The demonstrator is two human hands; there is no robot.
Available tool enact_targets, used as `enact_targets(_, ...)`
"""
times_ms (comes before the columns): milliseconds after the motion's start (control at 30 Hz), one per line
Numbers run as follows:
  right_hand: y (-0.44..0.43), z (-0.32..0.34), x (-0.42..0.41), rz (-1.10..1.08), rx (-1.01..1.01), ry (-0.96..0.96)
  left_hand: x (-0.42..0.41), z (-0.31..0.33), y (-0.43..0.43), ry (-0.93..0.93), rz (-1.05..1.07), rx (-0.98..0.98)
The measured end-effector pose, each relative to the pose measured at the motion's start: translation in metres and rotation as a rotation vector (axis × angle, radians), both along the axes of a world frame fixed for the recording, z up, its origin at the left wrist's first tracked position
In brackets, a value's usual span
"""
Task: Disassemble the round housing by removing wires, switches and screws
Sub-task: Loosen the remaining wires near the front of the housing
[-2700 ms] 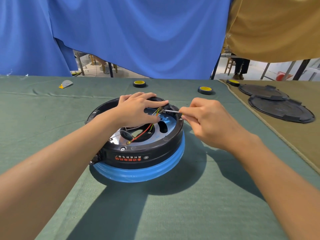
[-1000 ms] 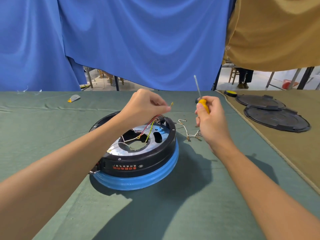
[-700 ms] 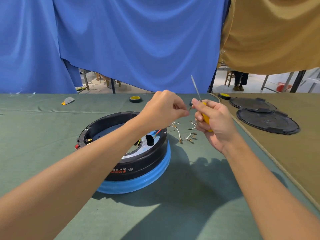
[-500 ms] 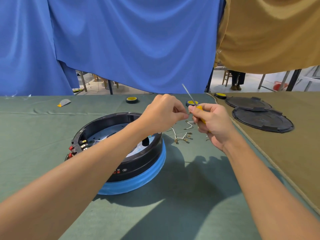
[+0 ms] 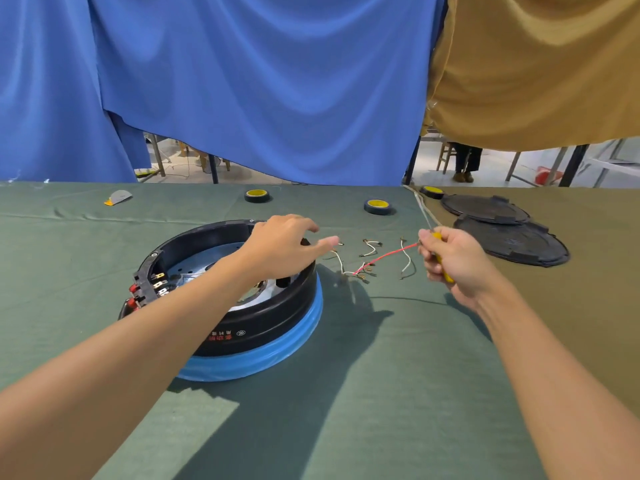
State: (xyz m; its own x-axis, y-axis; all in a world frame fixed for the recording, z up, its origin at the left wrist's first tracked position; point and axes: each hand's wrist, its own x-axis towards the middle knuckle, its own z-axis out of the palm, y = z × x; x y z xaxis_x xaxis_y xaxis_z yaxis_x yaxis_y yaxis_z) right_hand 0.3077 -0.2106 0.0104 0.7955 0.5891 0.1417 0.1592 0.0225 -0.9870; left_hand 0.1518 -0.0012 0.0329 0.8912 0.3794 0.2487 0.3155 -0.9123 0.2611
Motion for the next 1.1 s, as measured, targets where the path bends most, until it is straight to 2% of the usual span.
enact_targets(67, 0.002, -0.010, 0.000, 0.025, -0.094, -0.017, 0.000, -0.005, 0.004, 0.083, 0.011, 0.041)
enact_targets(133, 0.004, -0.017, -0.001, 0.042, -0.173, -0.041, 0.002, -0.008, 0.006, 0.086, 0.012, 0.094)
enact_targets(333, 0.008, -0.029, 0.003, -0.112, -0.733, -0.508, 0.005, -0.010, 0.010, 0.093, 0.005, 0.140)
enact_targets(500, 0.009, -0.034, 0.001, -0.107, -1.000, -0.614, 0.006, -0.008, 0.010, 0.146, 0.005, 0.129)
enact_targets(667, 0.003, -0.029, -0.001, -0.158, -0.937, -0.603, -0.007, 0.001, 0.021, 0.220, -0.003, 0.048)
enact_targets(767, 0.002, -0.020, -0.007, -0.198, -0.794, -0.582, -0.022, 0.002, 0.041, 0.251, 0.031, 0.046)
enact_targets(867, 0.008, -0.007, -0.021, -0.104, -0.609, -0.519, -0.036, 0.001, 0.059, 0.324, 0.062, 0.051)
enact_targets(1000, 0.022, 0.009, -0.045, 0.077, -0.493, -0.502, -0.046, -0.001, 0.070, 0.348, 0.072, 0.144)
enact_targets(1100, 0.034, 0.021, -0.062, 0.075, -0.401, -0.566, -0.048, 0.002, 0.074, 0.335, 0.069, 0.160)
